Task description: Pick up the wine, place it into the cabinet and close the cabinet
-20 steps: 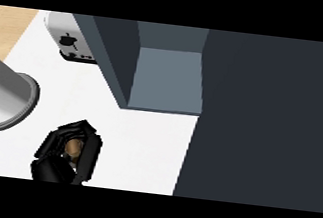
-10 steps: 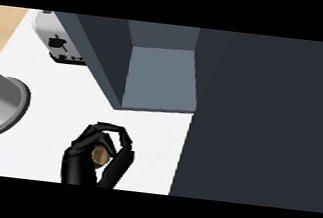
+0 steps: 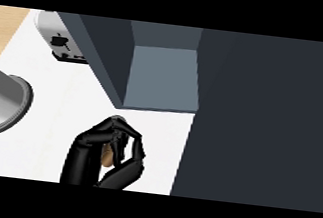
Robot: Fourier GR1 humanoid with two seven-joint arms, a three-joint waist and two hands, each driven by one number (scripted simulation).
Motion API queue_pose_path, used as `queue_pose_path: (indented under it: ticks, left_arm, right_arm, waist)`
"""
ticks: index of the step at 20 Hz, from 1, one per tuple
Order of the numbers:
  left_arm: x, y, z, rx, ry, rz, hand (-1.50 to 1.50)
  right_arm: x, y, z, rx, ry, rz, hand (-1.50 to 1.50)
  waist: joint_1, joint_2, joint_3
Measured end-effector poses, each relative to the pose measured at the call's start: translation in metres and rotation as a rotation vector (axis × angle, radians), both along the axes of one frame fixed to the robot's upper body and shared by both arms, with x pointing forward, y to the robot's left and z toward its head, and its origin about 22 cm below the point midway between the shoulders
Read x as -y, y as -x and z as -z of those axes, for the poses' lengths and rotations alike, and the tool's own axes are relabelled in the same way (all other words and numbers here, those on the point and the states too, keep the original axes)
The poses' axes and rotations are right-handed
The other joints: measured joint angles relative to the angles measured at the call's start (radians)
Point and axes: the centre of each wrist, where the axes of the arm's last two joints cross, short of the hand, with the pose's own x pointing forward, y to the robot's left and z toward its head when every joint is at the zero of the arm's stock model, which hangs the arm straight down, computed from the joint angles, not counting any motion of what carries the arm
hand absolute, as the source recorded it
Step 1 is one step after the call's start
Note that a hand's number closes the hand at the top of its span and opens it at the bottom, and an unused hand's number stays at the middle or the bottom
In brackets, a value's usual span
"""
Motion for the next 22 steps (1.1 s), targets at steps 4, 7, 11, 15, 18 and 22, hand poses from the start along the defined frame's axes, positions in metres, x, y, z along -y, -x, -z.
queue_pose_path:
  ticks: [4,7,11,15,18,22]
  left_arm:
    - [-0.013,-0.018,-0.001,0.033,0.086,0.122,1.50]
    - [-0.014,-0.035,0.004,0.038,0.148,0.183,1.50]
    - [-0.005,-0.054,-0.008,0.039,0.205,0.229,1.50]
    - [0.013,-0.073,-0.028,0.034,0.226,0.241,1.50]
    - [0.024,-0.092,-0.040,0.021,0.227,0.233,1.50]
    - [0.040,-0.106,-0.057,-0.011,0.239,0.216,1.50]
  right_arm:
    - [0.004,0.000,0.000,0.000,0.002,0.018,-1.50]
    - [0.007,0.001,-0.003,-0.001,0.000,0.034,-1.50]
    - [0.012,0.002,-0.004,-0.005,0.000,0.057,-1.50]
    - [0.014,0.002,-0.001,-0.014,-0.004,0.063,-1.50]
    - [0.017,0.001,0.000,-0.020,-0.003,0.074,-1.50]
    - [0.017,0.001,-0.003,-0.010,0.005,0.078,-1.50]
  waist:
    - [0.014,-0.001,0.003]
    - [0.024,-0.004,0.006]
    - [0.034,-0.007,0.008]
    - [0.039,-0.008,0.009]
    - [0.038,-0.008,0.010]
    - [0.040,-0.009,0.010]
